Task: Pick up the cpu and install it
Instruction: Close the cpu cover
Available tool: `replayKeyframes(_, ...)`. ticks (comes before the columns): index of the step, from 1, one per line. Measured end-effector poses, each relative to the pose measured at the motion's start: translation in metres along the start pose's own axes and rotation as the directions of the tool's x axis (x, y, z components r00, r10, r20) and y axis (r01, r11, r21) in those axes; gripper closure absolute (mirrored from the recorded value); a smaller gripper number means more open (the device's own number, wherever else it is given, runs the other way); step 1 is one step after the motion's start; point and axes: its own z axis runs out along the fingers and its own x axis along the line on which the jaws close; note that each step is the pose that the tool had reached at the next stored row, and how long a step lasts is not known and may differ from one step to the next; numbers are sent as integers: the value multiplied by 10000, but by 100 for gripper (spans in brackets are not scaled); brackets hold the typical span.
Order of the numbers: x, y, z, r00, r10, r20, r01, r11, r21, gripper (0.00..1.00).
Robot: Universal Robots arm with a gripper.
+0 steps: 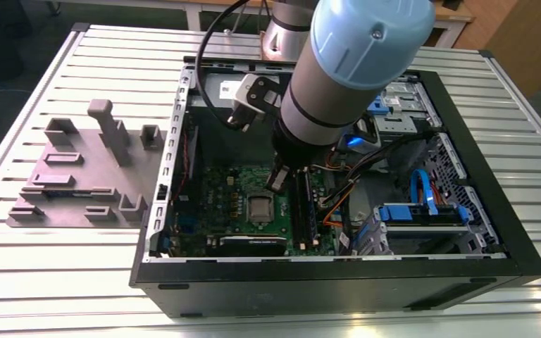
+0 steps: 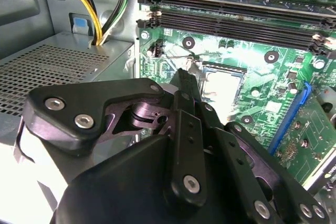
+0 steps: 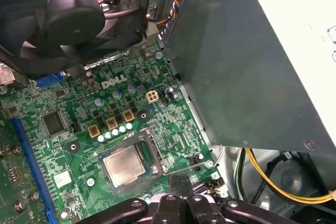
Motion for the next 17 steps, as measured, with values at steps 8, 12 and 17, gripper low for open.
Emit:
replayKeyframes(8, 20, 28, 10, 10000, 1, -2, -1, 10000, -2, 90)
replayKeyframes(12, 32, 52, 16, 10000, 0, -1, 0, 10000, -2, 90)
replayKeyframes(17, 49, 78, 22, 10000, 1, -1, -1, 10000, -2, 90)
